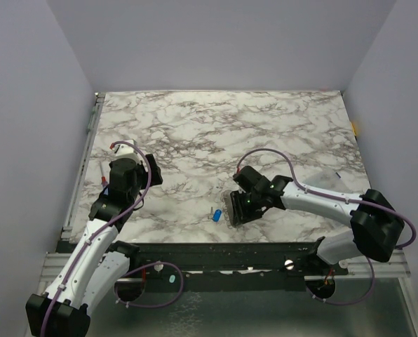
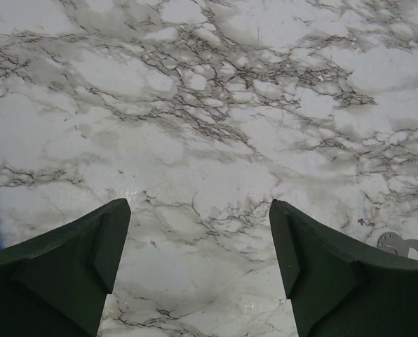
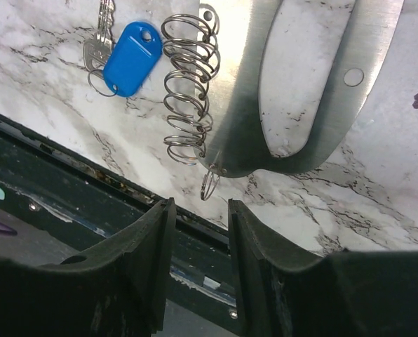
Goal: Put the keys on the keyring
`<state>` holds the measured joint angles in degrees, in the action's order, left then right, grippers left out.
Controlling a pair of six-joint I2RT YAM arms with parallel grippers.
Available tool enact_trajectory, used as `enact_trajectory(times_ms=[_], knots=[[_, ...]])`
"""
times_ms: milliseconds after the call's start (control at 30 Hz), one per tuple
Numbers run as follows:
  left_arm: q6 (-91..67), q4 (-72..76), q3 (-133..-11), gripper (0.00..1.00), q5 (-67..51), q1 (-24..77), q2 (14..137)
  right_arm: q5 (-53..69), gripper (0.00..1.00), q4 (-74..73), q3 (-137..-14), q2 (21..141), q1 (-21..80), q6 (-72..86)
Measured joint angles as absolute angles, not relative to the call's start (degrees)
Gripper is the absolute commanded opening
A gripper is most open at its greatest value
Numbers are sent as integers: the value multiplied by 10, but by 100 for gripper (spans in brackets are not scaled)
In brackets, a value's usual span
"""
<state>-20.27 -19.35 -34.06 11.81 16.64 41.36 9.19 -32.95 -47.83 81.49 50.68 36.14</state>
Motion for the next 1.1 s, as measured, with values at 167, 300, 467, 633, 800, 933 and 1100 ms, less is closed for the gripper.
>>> enact_trajectory(times_ms=[167,300,467,633,800,933,1100], knots=[[-203,-194,-341,88,118,166,413,79,41,-331,-478,824,518,375],[-203,-194,-341,88,118,166,413,71,39,-331,-478,840,522,382],[-203,-194,-341,88,118,166,413,68,33,-331,-478,848,526,390],[-203,-194,-341,88,118,166,413,67,32,-329,-478,851,526,390],[-203,-194,-341,88,118,166,413,67,32,-328,-478,856,532,391],[-202,-194,-341,88,118,166,413,67,25,-327,-478,856,534,392],[-203,-194,-341,88,118,166,413,64,11,-326,-478,863,536,392]])
